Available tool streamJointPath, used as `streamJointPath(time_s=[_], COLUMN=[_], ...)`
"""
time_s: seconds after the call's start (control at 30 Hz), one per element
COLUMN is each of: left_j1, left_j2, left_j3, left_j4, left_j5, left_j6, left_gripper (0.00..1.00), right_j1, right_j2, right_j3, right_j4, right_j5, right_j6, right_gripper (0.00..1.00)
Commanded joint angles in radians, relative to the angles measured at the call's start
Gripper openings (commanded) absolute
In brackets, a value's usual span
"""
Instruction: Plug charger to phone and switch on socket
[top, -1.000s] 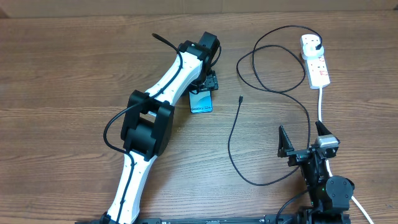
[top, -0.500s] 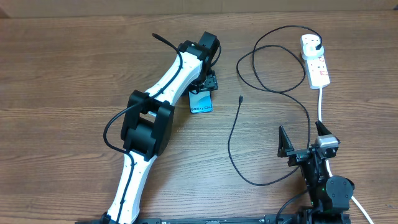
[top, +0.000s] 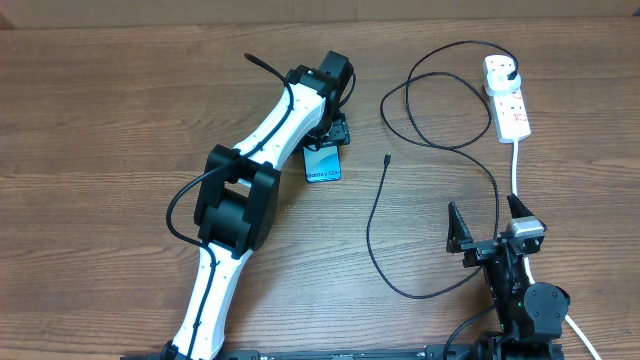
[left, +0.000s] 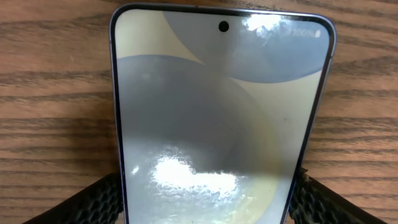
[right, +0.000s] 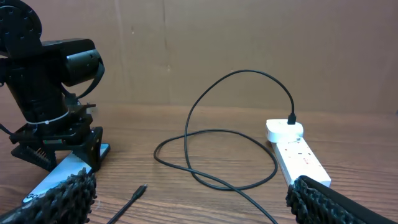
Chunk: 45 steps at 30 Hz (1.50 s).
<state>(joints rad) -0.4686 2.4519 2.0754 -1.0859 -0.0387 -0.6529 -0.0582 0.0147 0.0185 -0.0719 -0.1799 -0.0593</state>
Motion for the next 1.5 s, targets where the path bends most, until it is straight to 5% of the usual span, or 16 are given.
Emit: streamJointPath(time_s=[0.0,1.47], left_j1=[0.005,0.006], left_j2=[0.027,0.019], left_j3=[-0.018,0.124], left_j4=[0.008,-0.131], left_j5=[0.053,0.109], left_j6=[-0.013,-0.013], left_gripper=[0.78,0.75], right_j1=[0.005,0.005], right_j2=[-0.012,-0.012], right_j3=[-0.010,-0.010], right_j4=[0.003,0.003], right_j5=[-0.004,-0.004], right_j6=[0.003,0.003], right_gripper=[1.00,1.00])
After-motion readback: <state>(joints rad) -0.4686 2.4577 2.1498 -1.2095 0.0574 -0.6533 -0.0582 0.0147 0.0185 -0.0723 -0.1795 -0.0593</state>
